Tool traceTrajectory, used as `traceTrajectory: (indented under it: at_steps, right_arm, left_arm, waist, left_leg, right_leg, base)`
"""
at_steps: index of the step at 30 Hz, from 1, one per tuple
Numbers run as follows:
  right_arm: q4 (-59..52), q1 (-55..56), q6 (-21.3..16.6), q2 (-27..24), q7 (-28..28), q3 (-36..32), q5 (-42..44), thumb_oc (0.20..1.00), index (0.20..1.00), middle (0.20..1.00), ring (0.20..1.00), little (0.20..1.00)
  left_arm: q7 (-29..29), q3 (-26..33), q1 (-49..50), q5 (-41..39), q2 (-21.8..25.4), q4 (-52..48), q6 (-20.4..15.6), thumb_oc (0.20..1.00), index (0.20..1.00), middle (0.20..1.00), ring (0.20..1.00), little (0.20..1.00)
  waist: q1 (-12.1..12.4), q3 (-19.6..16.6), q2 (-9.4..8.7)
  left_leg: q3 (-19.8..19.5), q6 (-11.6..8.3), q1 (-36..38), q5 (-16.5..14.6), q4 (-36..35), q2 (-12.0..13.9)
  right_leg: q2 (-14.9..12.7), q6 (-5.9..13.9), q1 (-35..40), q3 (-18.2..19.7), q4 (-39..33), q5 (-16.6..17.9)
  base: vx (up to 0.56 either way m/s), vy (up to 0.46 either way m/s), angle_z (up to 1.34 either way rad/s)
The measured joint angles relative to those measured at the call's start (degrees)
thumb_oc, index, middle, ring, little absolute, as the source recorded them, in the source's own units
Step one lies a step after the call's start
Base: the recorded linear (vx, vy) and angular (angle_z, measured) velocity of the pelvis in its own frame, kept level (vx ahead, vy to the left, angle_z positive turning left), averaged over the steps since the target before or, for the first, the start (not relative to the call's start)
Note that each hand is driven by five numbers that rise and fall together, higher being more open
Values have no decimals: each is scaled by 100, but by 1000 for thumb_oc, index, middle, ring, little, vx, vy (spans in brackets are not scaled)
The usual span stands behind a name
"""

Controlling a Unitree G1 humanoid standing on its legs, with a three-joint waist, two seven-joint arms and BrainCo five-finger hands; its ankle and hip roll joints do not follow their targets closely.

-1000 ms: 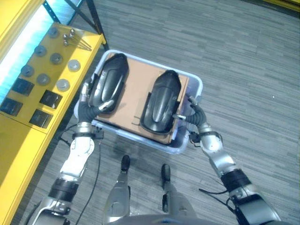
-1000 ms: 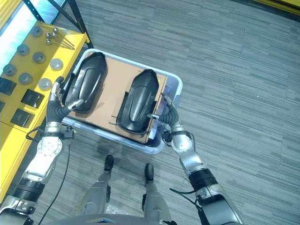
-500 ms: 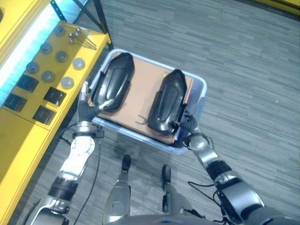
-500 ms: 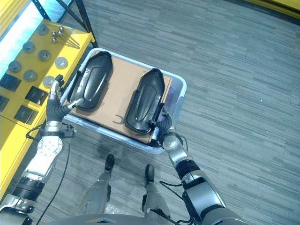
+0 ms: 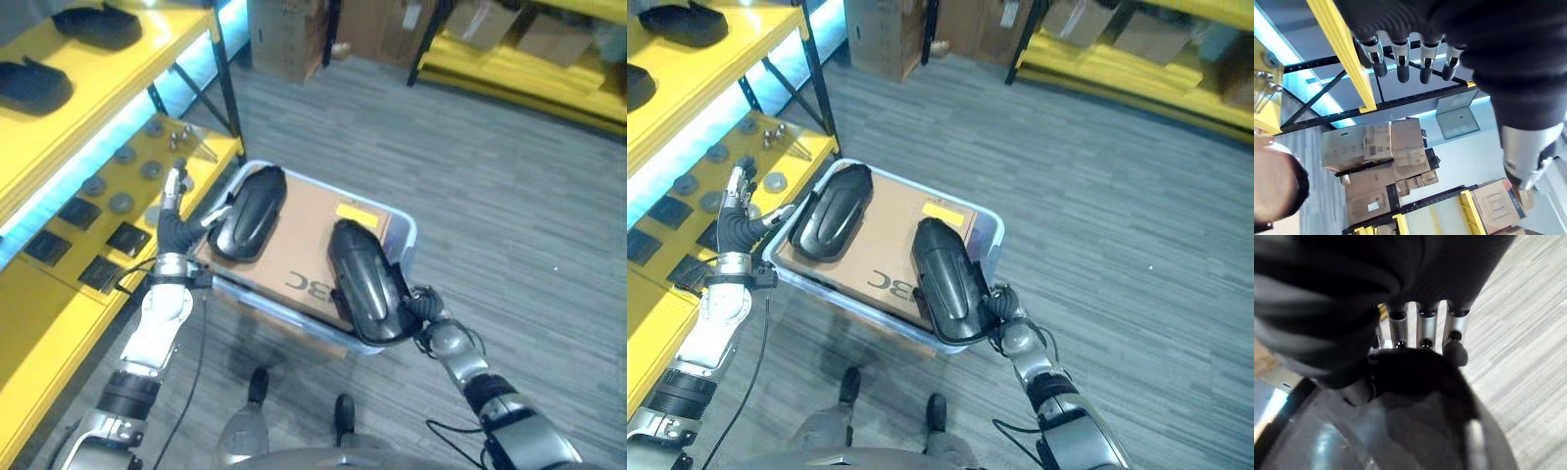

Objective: Move parts from the plastic box to the shelf.

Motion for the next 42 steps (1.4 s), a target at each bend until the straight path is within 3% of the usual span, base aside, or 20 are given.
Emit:
traceTrajectory:
  at_steps: [5,7,11,17,20,25,32,42]
  right_arm:
    - [-1007,307,-42,-219,3,-392,-431,200,200,200,200,200]
    - [-1325,428,-226,-285,-45,-487,-614,200,200,200,200,200]
    - [-2428,699,-261,-575,-164,-743,-1153,200,200,200,200,200]
    - [-3595,652,-498,-821,-411,-1116,-1937,200,200,200,200,200]
    - [-4199,622,-498,-1124,-840,-1179,-2704,200,200,200,200,200]
    - [-4445,557,-361,-1462,-1069,-1180,-3535,200,200,200,200,200]
    - [-4686,457,-104,-1469,-1606,-1132,-4230,200,200,200,200,200]
    - [-4691,-176,243,-1456,-1865,-672,-4688,200,200,200,200,200]
  left_arm:
    - [-78,148,162,2,-26,-5,24,1000,1000,1000,1000,1000]
    - [-137,148,260,3,-33,-1,43,1000,1000,1000,1000,1000]
    - [-344,86,280,-288,-203,-6,73,1000,1000,1000,1000,1000]
    - [-1023,-732,278,-917,-335,-20,303,1000,1000,1000,1000,1000]
    - [-1253,-1024,267,-1640,-735,1,526,1000,1000,1000,1000,1000]
    - [-1424,-1341,259,-2301,-804,5,717,1000,1000,1000,1000,1000]
    - [-1442,-1682,221,-2785,-816,50,845,1000,1000,1000,1000,1000]
    - [-1513,-2111,130,-3301,-938,210,990,1000,1000,1000,1000,1000]
  waist:
    - [-156,-195,-72]
    - [-276,-381,-91]
    - [-401,-445,-53]
    - [-565,-509,35]
    - [-684,-554,96]
    - [-773,-594,159]
    - [-887,-624,205]
    - [-909,-640,227]
  left_leg:
    - [284,73,285,-115,-5,36]
    - [423,88,393,-160,-34,40]
    - [572,110,509,-197,-40,42]
    - [739,146,683,-240,-38,35]
    - [756,143,723,-270,-39,35]
    - [860,149,829,-296,-39,57]
    - [882,140,876,-332,-40,68]
    - [1024,140,926,-341,-38,76]
  right_leg:
    - [-5,29,132,258,0,-20]
    - [-6,27,165,384,0,-17]
    - [-19,14,208,514,-1,0]
    - [-29,12,278,690,0,13]
    - [-22,16,298,762,0,8]
    - [-10,24,369,784,0,-8]
    - [-7,26,391,805,0,-13]
    - [2,27,380,910,1,-11]
  base:
    - [2,-17,-27]
    - [20,-15,-33]
    - [2,-10,-21]
    - [-11,-9,-15]
    - [1,-4,-7]
    - [0,-2,-5]
    - [-2,-1,-3]
    - [-9,4,-5]
